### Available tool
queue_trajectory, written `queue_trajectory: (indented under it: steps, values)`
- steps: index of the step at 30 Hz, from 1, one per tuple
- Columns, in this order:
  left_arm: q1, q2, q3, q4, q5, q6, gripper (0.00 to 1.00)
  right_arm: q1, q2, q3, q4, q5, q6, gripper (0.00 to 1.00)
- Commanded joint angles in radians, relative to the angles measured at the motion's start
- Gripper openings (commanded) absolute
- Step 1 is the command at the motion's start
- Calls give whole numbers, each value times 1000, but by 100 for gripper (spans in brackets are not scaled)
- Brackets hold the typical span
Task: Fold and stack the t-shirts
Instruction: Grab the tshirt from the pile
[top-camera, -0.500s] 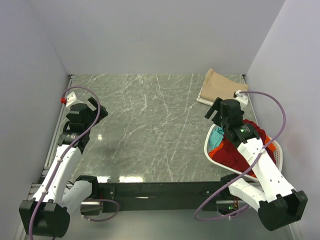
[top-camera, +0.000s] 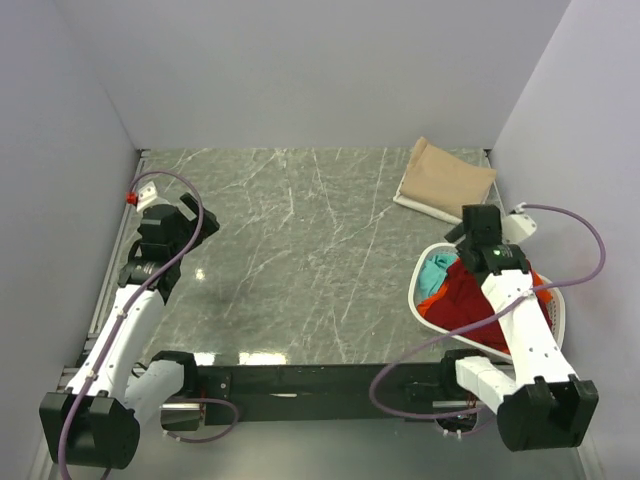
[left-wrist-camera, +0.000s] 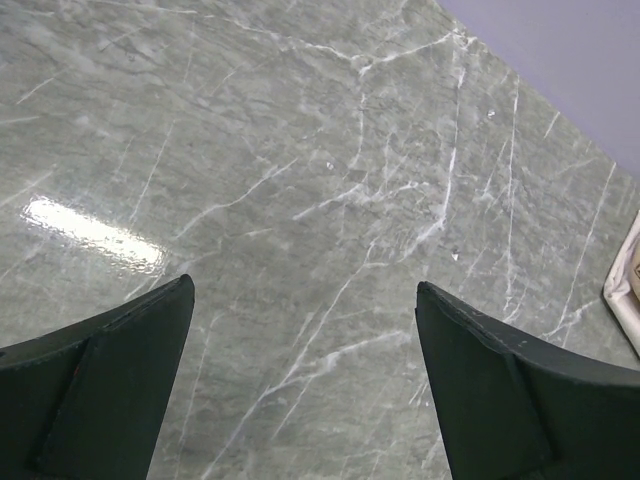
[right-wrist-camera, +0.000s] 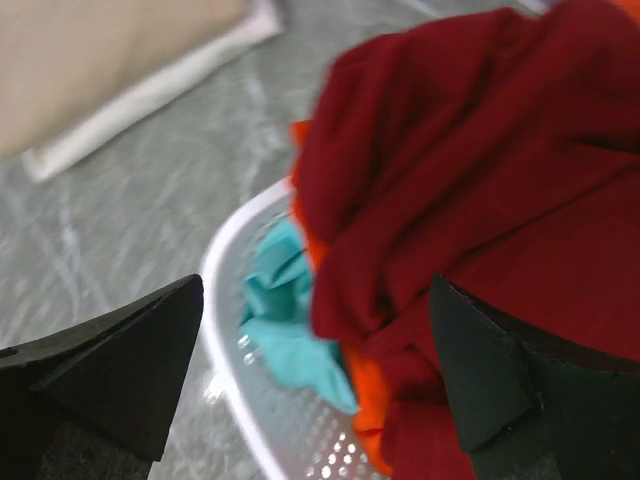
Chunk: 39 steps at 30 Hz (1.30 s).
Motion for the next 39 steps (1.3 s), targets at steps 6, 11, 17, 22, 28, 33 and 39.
queue_trajectory:
  steps: [6, 11, 17, 22, 28, 33, 39]
  values:
    - [-3, 11, 13, 51, 43, 14, 98, -288, 18, -87, -11, -167, 6, 99]
    - [-3, 2, 18, 33, 38, 11, 97, -320, 64, -115, 16, -230, -16, 95]
    - [-3, -29, 2, 2, 9, -3, 97, -338, 60, -129, 44, -282, -31, 54]
    - [-3, -53, -13, -2, -2, -6, 97, -340, 17, -92, 15, -288, -24, 10]
    - [-3, -38, -5, 4, 0, -3, 97, -340, -64, 55, -68, -226, -27, 0]
    - [-3, -16, -1, 20, 20, -14, 97, -340, -132, 221, -102, -160, -33, 0]
    - [-3, -13, 1, 28, 26, -12, 97, -340, -256, 347, 28, -190, -57, 0]
